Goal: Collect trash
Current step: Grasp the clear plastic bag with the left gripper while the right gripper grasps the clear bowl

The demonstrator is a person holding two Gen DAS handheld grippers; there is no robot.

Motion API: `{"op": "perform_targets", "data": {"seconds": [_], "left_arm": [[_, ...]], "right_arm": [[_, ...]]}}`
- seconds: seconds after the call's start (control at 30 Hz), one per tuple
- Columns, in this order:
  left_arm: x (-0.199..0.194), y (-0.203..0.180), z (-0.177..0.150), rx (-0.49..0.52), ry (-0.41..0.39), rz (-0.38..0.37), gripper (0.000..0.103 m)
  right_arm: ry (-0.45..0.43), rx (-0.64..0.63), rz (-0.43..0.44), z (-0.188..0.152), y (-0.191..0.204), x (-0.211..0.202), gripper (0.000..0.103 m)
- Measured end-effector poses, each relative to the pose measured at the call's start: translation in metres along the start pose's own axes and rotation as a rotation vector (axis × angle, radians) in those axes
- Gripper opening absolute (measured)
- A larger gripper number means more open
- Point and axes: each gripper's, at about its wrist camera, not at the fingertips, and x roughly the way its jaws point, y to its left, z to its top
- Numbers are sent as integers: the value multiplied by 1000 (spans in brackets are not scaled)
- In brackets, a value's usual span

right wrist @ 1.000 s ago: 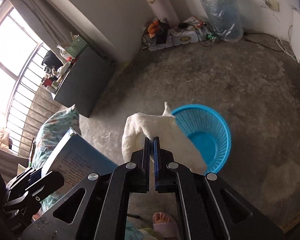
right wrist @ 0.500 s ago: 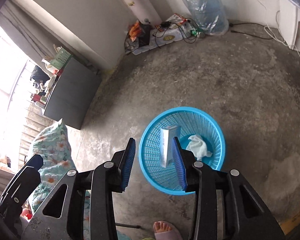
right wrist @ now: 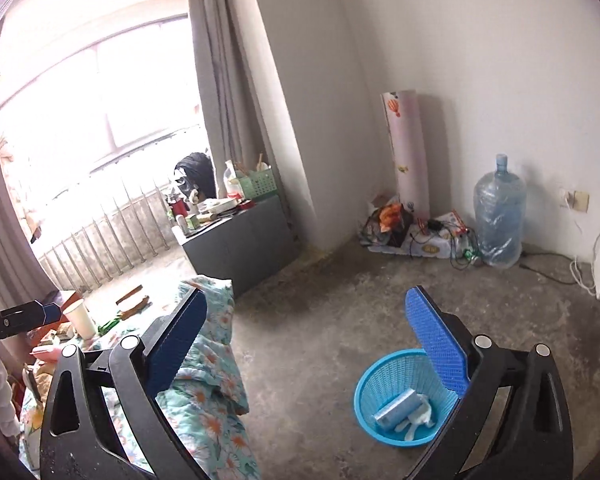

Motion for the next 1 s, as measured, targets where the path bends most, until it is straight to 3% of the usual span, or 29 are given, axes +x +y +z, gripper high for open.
{"op": "perform_targets", "data": {"seconds": [0.17,0.27,0.33,0.5,0.63,0.73,0.87,0.93,1.0], "left_arm": [[-132,73,-40,-139,-171,202,75],[-190,109,-79,-244,-244,296,78],[-220,132,-107,-322,-274,339,78],[-271,166,-172,-461,-312,453,78],[-286,184,-202,-499,-285,518,78],[-281,193,-213,-496,-222,538,78],[-264,206,-222,-501,-159,511,78],[-251,200,-221,-459,-125,484,78],[-233,192,-217,-380,-70,507,78]], "right_arm": [[122,11,306,3,54,0,96],[280,13,481,-12,101,27,94],[387,16,537,-30,130,50,90],[591,-28,524,-83,201,97,84],[604,-160,487,-107,242,97,84],[609,-245,474,-115,263,101,83],[641,-321,428,-126,283,114,84],[655,-341,413,-132,290,120,84],[658,-369,395,-136,296,123,84]]}}
